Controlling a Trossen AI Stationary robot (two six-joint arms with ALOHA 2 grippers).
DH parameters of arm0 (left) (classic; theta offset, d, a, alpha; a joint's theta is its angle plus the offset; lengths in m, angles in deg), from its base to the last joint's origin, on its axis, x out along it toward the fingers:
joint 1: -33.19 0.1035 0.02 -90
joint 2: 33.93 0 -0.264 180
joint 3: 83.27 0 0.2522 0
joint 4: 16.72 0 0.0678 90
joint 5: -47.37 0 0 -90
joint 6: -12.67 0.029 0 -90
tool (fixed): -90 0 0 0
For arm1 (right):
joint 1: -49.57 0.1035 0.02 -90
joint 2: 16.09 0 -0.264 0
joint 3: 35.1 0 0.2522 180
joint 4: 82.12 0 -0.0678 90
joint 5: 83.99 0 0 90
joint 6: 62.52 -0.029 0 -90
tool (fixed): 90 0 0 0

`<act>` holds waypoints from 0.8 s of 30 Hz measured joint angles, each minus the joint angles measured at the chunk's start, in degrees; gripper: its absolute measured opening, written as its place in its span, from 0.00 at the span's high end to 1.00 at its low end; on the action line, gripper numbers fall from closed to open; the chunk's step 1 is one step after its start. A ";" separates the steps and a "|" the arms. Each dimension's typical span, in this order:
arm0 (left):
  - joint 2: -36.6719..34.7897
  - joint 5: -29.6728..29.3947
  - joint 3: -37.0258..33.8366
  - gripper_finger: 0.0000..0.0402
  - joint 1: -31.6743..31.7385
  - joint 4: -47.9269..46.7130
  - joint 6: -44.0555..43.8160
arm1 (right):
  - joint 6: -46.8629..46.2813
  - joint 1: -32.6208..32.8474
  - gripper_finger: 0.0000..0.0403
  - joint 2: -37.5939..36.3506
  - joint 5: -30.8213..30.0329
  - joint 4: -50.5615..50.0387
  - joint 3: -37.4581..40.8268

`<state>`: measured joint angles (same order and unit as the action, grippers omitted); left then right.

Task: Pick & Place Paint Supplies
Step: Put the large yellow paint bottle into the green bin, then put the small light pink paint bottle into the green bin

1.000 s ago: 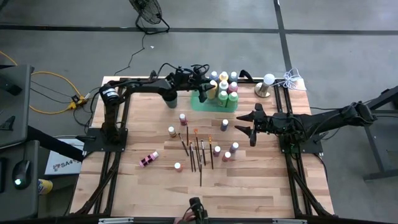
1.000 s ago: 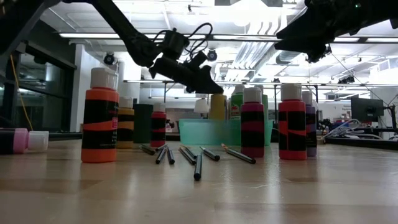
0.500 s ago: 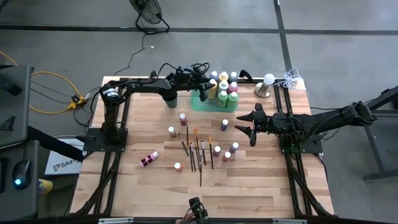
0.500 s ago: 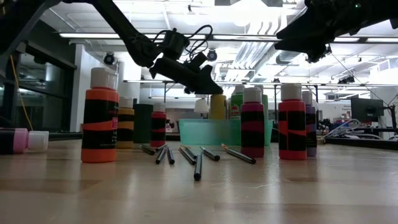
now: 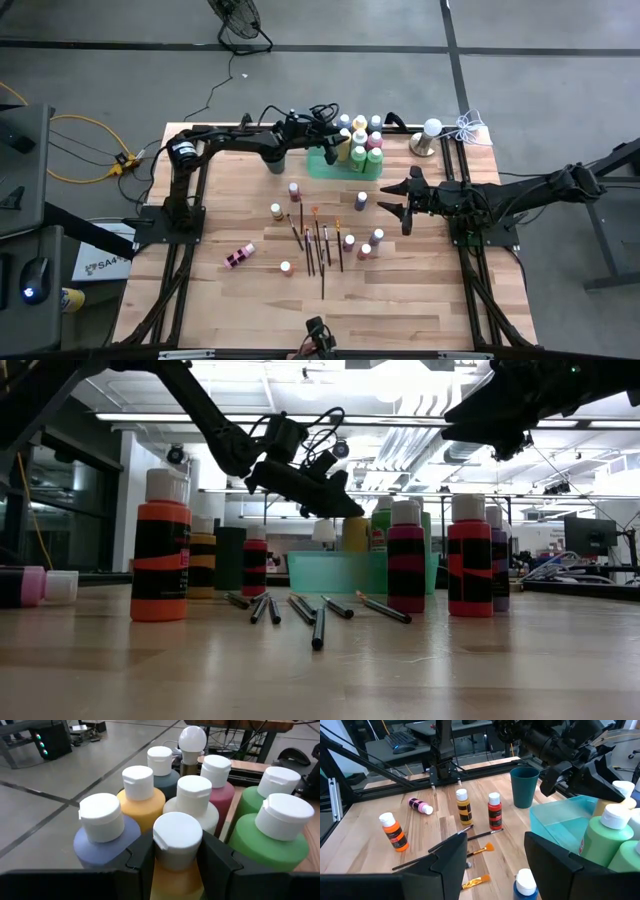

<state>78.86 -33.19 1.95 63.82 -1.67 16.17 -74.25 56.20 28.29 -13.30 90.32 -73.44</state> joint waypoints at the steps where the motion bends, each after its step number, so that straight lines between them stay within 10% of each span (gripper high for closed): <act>1: 0.00 -0.05 0.00 0.71 0.00 0.03 -0.42 | 0.00 0.00 0.52 0.00 0.00 0.04 0.00; 24: -7.00 -0.20 -0.13 0.34 0.09 -10.16 1.18 | 0.00 0.00 0.52 0.00 0.00 0.00 0.00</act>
<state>71.86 -33.39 1.82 63.91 -11.84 17.35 -74.25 56.20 28.29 -13.30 90.32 -73.44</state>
